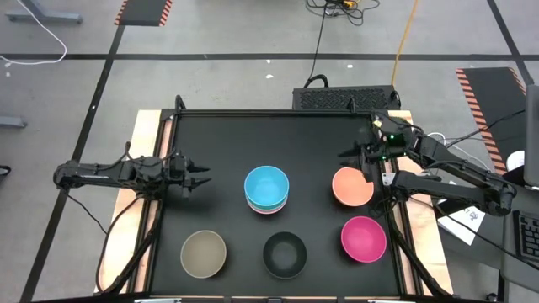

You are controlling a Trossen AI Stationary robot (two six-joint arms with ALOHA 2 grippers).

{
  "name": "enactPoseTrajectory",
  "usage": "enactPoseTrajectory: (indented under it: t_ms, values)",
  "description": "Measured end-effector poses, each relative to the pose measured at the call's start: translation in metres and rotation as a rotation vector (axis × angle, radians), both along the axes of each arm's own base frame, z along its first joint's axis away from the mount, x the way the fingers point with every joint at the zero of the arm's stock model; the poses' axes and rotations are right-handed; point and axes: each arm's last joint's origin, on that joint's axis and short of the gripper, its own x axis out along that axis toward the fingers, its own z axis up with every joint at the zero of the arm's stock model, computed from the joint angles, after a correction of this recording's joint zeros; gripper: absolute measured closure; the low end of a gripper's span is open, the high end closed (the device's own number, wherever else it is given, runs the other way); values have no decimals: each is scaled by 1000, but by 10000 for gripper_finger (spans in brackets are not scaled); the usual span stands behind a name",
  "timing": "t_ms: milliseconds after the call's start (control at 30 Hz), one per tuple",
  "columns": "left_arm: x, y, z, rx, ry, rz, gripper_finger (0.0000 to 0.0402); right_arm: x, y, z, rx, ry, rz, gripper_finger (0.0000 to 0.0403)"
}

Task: Nest bowls inside each other
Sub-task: Stack the light orange bowl on top of the blue bowl

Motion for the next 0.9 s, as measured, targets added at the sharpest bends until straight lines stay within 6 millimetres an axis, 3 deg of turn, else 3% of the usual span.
enactPoseTrajectory:
  t_ms: [100,533,700,900]
  values:
    - [0,0,-1,5,6,-8,229,8,4,1,80,-42,62,257]
    - [0,-2,-2,-12,22,-71,229,24,51,-17,279,207,127,277]
    - [0,-2,-2,-12,22,-71,229,28,64,-24,361,304,65,296]
    - [0,-2,-2,-6,21,-72,229,35,65,-34,397,392,-42,323]
